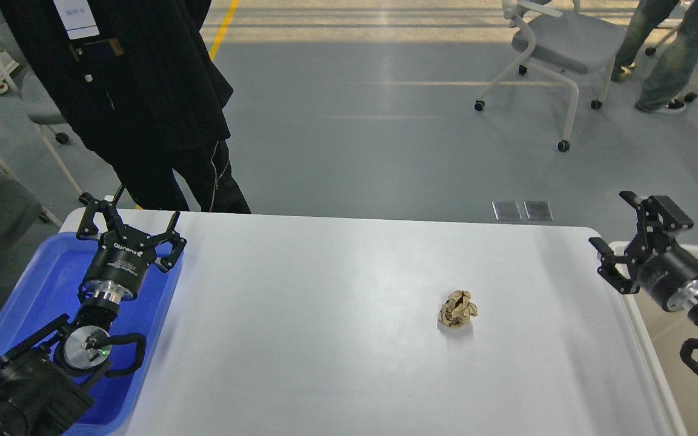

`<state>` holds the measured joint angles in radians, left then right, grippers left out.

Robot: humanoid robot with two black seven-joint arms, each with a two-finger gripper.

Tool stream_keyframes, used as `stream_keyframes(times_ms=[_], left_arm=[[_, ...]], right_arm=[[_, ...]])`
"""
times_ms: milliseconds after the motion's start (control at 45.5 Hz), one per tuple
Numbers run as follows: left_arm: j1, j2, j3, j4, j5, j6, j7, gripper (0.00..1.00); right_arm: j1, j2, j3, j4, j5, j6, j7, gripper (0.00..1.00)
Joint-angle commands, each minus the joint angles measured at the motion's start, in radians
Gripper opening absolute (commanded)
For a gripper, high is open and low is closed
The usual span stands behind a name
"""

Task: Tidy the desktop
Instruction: 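Reach the right gripper toward the crumpled tan paper ball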

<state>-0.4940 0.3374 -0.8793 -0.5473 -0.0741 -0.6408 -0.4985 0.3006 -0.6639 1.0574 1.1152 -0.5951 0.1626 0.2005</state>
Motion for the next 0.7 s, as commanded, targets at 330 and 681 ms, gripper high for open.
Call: stream_keyframes(times_ms=[330,681], left_arm=[[0.000,0.000,0.000,0.000,0.002,0.000,0.000,1.00],[0.000,0.000,0.000,0.000,0.002,-0.002,0.000,1.00]], right_arm=[[0.129,-0.085,-0.253,0.198,-0.518,-0.031,-0.009,1.00],[0.431,-0.071,-0.715,0.173,-0.764,-0.060,-0.033,1.00]])
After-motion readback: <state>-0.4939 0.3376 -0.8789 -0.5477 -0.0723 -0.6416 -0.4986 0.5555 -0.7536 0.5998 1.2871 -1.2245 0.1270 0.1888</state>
